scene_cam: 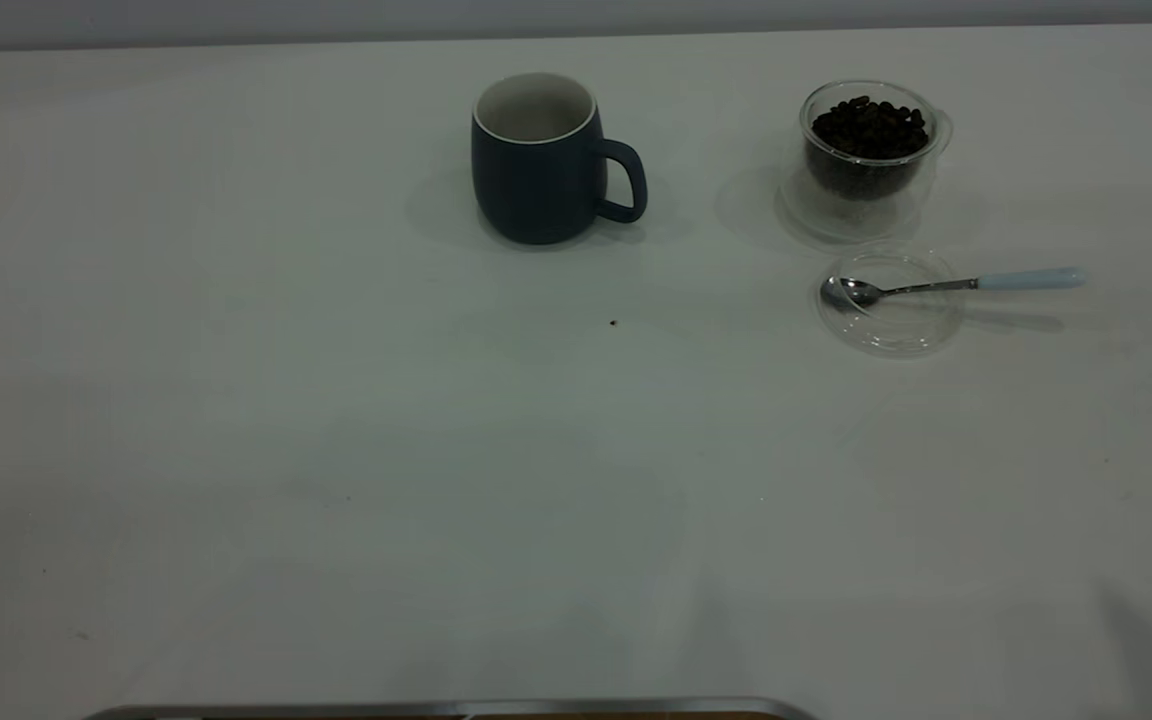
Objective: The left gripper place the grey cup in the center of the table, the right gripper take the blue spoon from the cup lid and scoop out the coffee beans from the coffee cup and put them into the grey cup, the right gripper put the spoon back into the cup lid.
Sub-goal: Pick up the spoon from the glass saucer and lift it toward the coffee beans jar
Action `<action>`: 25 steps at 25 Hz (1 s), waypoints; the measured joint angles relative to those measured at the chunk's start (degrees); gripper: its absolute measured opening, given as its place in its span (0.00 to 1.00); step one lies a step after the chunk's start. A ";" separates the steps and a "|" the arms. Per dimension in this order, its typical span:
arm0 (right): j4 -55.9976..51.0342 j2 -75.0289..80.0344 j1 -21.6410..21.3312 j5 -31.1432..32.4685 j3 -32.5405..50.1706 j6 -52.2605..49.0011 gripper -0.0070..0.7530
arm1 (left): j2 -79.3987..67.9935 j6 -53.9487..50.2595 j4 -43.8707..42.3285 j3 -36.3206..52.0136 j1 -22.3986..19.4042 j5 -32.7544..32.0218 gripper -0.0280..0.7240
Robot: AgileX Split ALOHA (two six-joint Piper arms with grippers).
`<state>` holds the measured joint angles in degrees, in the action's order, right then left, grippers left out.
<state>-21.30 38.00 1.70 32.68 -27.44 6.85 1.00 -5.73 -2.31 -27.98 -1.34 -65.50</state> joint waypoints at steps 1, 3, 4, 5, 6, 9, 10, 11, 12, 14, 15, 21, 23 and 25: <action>-1.62 4.72 0.00 -2.91 0.00 3.16 0.71 | 0.00 0.00 0.00 0.00 0.00 0.00 0.69; -5.54 13.41 0.00 -7.07 -0.49 9.02 0.71 | 0.00 0.00 0.00 0.00 0.00 0.00 0.69; -7.01 18.09 0.00 -8.05 -1.34 12.06 0.71 | 0.00 0.00 0.00 0.00 0.00 0.00 0.69; -8.01 22.47 0.00 -8.50 -2.59 14.84 0.71 | 0.00 0.00 0.00 0.00 0.00 0.00 0.69; -9.05 26.54 0.00 -8.75 -3.84 17.56 0.71 | 0.00 0.00 0.00 0.00 0.00 0.00 0.69; -10.88 36.68 0.00 -9.17 -8.86 24.33 0.71 | 0.00 0.00 0.00 0.00 0.00 0.00 0.69; -11.63 39.31 0.00 -9.22 -10.25 26.04 0.71 | 0.00 0.00 0.00 0.00 0.00 0.00 0.69; -12.46 42.30 0.00 -9.36 -11.91 27.08 0.71 | 0.00 0.00 0.00 0.00 0.00 0.00 0.69; -13.15 45.09 -0.14 -9.50 -13.51 28.06 0.71 | 0.00 0.00 0.00 0.00 0.00 0.00 0.69; -15.19 49.88 -1.38 -9.58 -16.15 29.87 0.69 | 0.00 0.00 0.00 0.00 0.00 0.00 0.69; -16.24 52.33 -2.31 -9.65 -17.33 30.85 0.68 | 0.00 0.00 0.00 0.00 0.00 0.00 0.69; -28.83 66.43 -12.19 -7.19 -22.43 40.05 0.61 | 0.00 0.00 0.00 0.00 0.00 0.00 0.69; -34.49 71.31 -14.58 -5.05 -24.22 45.01 0.59 | 0.00 0.00 0.00 0.00 0.00 0.00 0.69; -41.33 75.37 -16.43 -3.02 -25.54 50.77 0.58 | 0.00 0.00 0.00 0.00 0.00 0.00 0.69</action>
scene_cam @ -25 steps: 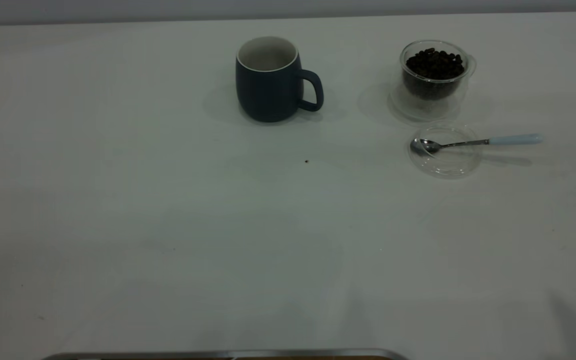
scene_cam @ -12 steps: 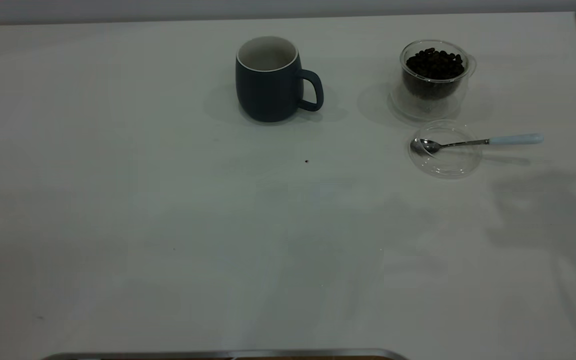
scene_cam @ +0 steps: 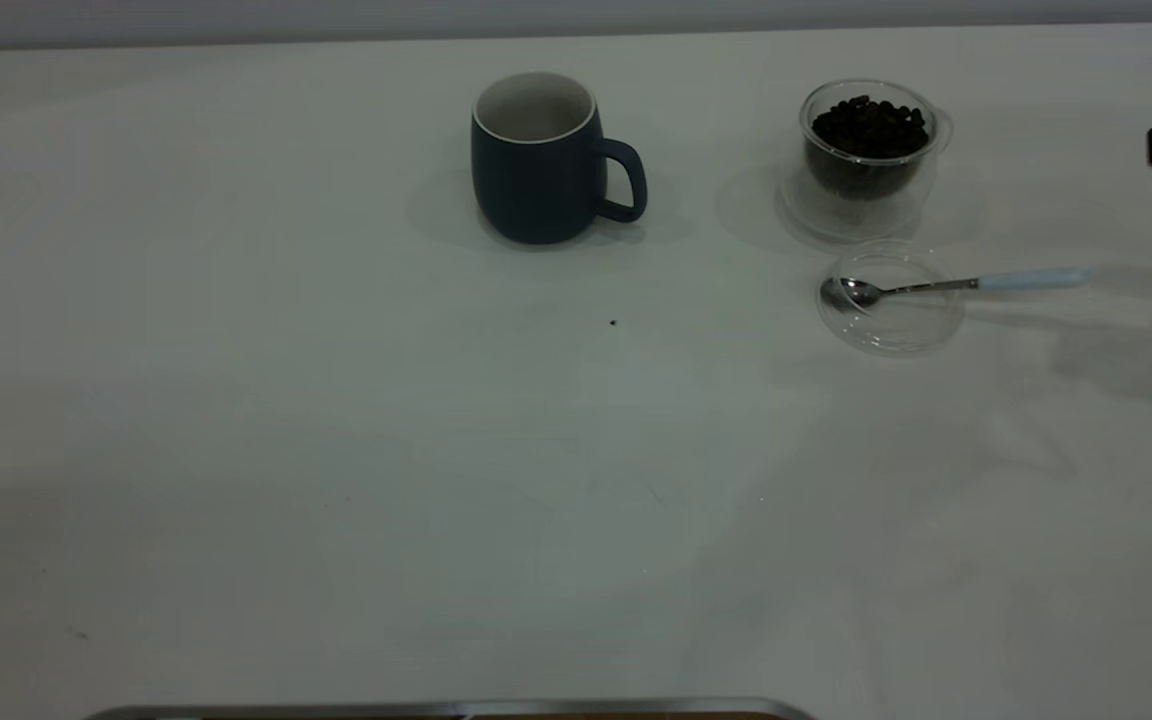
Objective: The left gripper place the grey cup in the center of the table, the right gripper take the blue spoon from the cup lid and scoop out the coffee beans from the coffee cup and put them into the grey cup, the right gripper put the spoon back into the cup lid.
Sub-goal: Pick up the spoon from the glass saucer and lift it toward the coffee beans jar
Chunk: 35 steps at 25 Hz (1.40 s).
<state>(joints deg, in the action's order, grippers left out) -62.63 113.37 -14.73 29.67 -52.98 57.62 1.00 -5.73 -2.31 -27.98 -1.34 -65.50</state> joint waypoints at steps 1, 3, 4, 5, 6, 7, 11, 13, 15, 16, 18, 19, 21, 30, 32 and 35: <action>-2.85 2.03 -0.52 0.82 -0.58 3.75 0.58 | 0.00 0.00 0.00 0.00 0.00 0.00 0.69; -9.30 5.48 -1.53 1.66 -1.17 11.24 0.58 | 0.00 0.00 0.00 0.00 0.00 0.00 0.69; -12.23 7.19 -1.91 1.83 -1.37 15.44 0.58 | 0.00 0.00 0.00 0.00 0.00 0.00 0.69; -14.44 8.80 -2.35 1.99 -1.37 19.39 0.58 | 0.00 0.00 0.00 0.00 0.00 0.00 0.69; -16.83 10.30 -2.79 2.41 -1.37 22.81 0.58 | 0.00 0.00 0.00 0.00 0.00 0.00 0.69; -19.00 11.50 -3.27 2.72 -1.37 25.21 0.58 | 0.00 0.00 0.00 0.00 0.00 0.00 0.69; -24.91 15.76 -5.39 4.43 -1.48 32.76 0.58 | 0.00 0.00 0.00 0.00 0.00 0.00 0.69; -26.43 16.99 -6.50 5.08 -1.55 35.05 0.60 | 0.00 0.00 0.00 0.00 0.00 -0.05 0.69; -27.69 17.83 -7.19 5.65 -2.18 36.11 0.64 | 0.00 0.00 0.00 0.00 0.00 -0.05 0.69; -28.30 18.20 -7.36 5.78 -2.76 36.49 0.67 | 0.00 0.00 0.00 0.00 0.00 -0.05 0.69; -28.70 19.16 -7.36 6.51 -4.16 36.24 0.73 | 0.00 0.00 0.00 0.00 0.00 -0.05 0.69; -28.56 19.83 -7.36 7.30 -4.98 35.09 0.75 | 0.00 0.00 0.00 0.00 0.00 -0.05 0.69; -26.32 21.22 -7.36 9.32 -6.87 31.69 0.77 | 0.00 0.00 0.00 0.00 0.00 -0.05 0.69; -14.51 25.32 -7.36 16.76 -14.79 21.26 0.77 | 0.00 0.00 0.00 0.00 0.00 0.00 0.69; -14.17 26.85 -7.36 17.08 -15.77 20.25 0.77 | 0.00 0.00 0.00 0.00 0.00 0.00 0.69; -13.77 29.03 -7.36 17.84 -16.40 19.30 0.77 | 0.00 0.00 0.00 0.00 0.00 0.00 0.69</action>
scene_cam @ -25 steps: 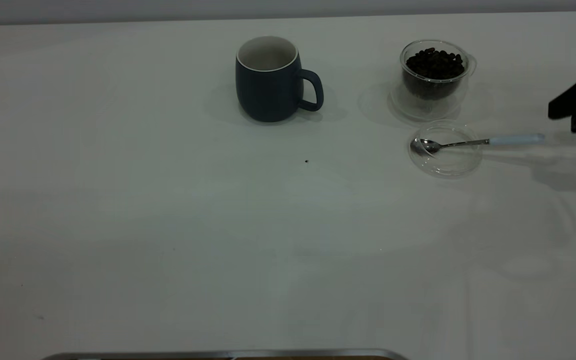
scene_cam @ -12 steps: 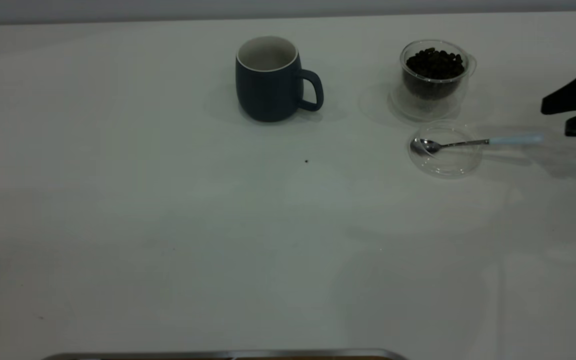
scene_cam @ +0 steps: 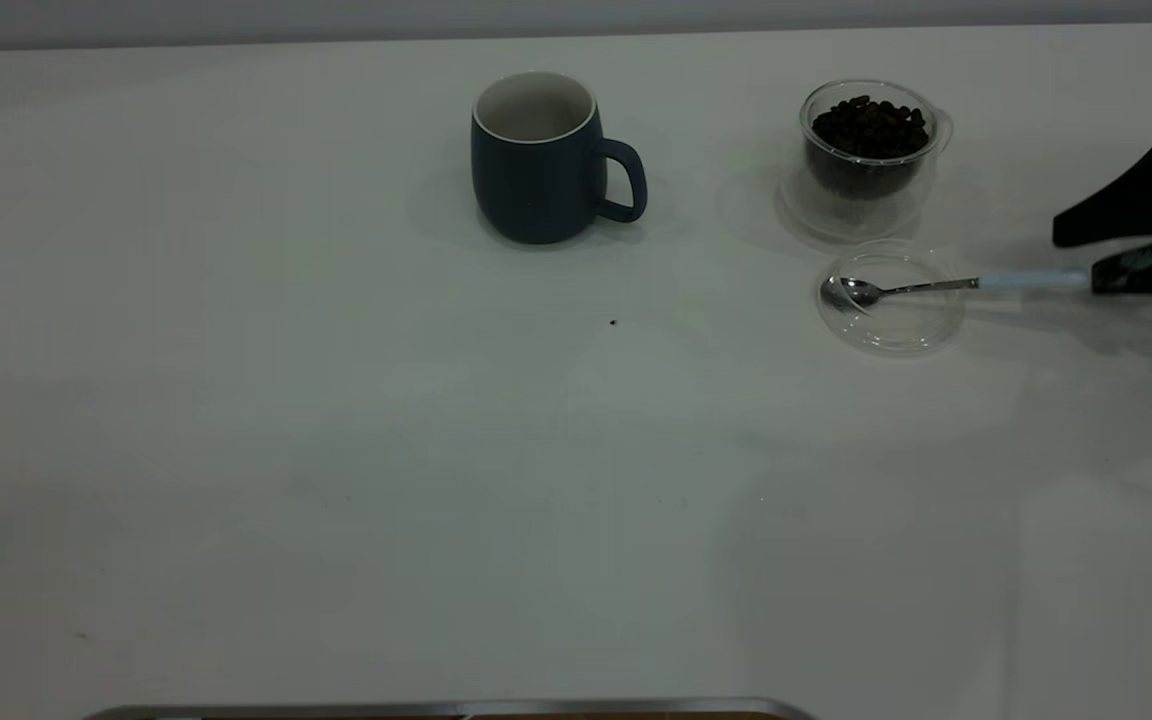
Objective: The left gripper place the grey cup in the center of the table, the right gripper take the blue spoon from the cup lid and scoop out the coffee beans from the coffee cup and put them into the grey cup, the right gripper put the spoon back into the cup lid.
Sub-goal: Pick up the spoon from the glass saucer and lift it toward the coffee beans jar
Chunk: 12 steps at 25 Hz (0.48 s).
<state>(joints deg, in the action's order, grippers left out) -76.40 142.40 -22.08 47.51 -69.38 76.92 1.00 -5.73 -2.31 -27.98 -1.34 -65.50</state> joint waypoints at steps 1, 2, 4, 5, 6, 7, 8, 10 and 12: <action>0.01 0.54 0.00 0.19 0.00 -0.09 0.77 | 0.00 0.00 0.00 0.00 0.00 0.00 0.69; 0.01 0.89 0.00 0.46 -0.04 -0.25 0.77 | 0.00 0.00 0.00 0.00 0.00 0.00 0.69; -0.67 1.49 0.00 1.56 -0.04 -0.25 0.77 | 0.00 0.00 0.00 0.00 0.00 0.00 0.69; -1.22 1.87 0.00 2.10 -0.11 -0.25 0.77 | 0.00 0.00 0.00 0.00 0.00 0.00 0.69; -1.57 2.20 0.00 2.65 -0.17 -0.25 0.77 | 0.00 0.00 0.00 0.00 0.00 0.00 0.69; -2.04 2.59 0.00 3.10 -0.21 -0.25 0.77 | 0.00 0.00 0.00 0.00 0.00 0.00 0.69; -2.33 2.87 0.00 3.53 -0.28 -0.25 0.77 | 0.00 0.00 0.00 0.00 0.00 0.00 0.69; -2.89 3.52 0.00 4.55 -0.28 -0.25 0.77 | 0.00 0.00 0.00 0.00 0.00 0.00 0.69; -3.39 3.85 0.00 5.19 -0.28 -0.19 0.77 | 0.00 0.00 0.00 0.00 0.00 0.00 0.69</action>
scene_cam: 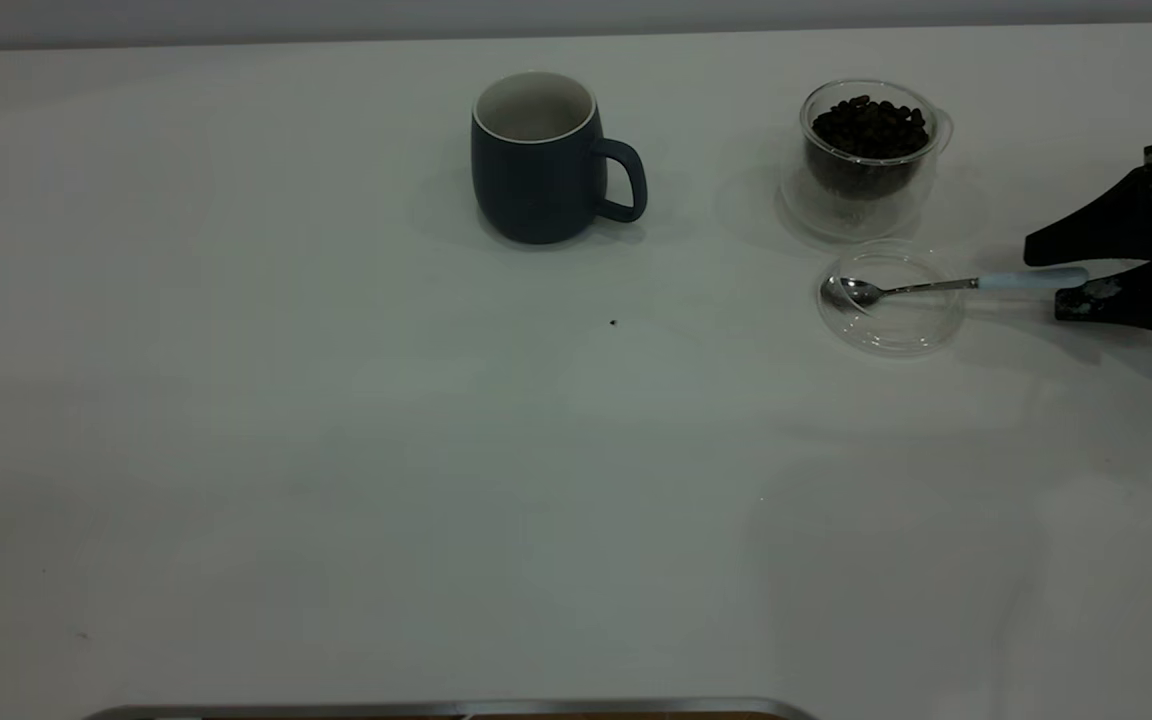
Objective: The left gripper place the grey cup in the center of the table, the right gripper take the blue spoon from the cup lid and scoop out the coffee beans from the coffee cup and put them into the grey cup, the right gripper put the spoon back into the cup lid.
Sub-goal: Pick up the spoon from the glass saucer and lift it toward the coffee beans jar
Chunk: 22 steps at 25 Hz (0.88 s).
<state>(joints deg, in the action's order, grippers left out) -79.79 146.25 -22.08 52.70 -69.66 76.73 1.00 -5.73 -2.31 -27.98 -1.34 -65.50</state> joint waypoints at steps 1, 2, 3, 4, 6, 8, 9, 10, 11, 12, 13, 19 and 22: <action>-0.33 0.18 0.21 0.31 0.00 0.23 0.77 | 0.00 0.00 0.00 0.00 0.00 0.00 0.69; -0.91 0.35 0.35 0.66 0.00 0.49 0.77 | 0.00 0.00 0.00 0.00 0.00 0.00 0.69; -1.28 0.60 0.62 0.78 0.00 0.79 0.77 | 0.00 0.00 0.00 0.00 0.00 -0.05 0.69; -1.52 0.91 0.95 0.97 -0.01 1.03 0.77 | 0.00 0.00 0.00 0.00 0.00 -0.05 0.69; -2.32 1.57 1.95 1.39 -0.01 1.45 0.77 | 0.00 0.00 0.00 0.00 0.00 -0.05 0.69; -2.62 2.11 2.93 1.59 -0.06 1.64 0.77 | 0.00 0.00 0.00 0.00 0.00 -0.05 0.69; -2.69 2.41 3.42 1.69 -0.06 1.84 0.77 | 0.00 0.00 0.00 0.00 0.00 -0.05 0.69; -2.92 2.59 3.77 1.82 -0.06 2.14 0.77 | 0.00 0.00 0.00 0.00 0.00 -0.05 0.69; -3.35 2.78 3.94 1.88 -0.06 2.66 0.77 | 0.00 0.00 0.00 0.00 0.00 -0.05 0.69; -4.05 2.89 4.08 1.88 -0.06 3.07 0.76 | 0.00 0.00 0.00 0.00 0.00 -0.05 0.69; -4.94 2.89 4.20 1.88 -0.06 3.70 0.76 | 0.00 0.00 0.00 0.00 0.00 -0.05 0.69; -8.74 2.89 4.31 1.88 -0.06 5.97 0.70 | 0.00 0.00 0.00 0.00 0.00 -0.05 0.69; -8.82 2.89 4.31 1.88 -0.06 6.09 0.67 | 0.00 0.00 0.00 0.00 0.00 -0.05 0.69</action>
<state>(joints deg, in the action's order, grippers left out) -88.62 149.14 -17.78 54.58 -69.72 82.82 1.00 -5.73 -2.31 -27.98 -1.34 -65.55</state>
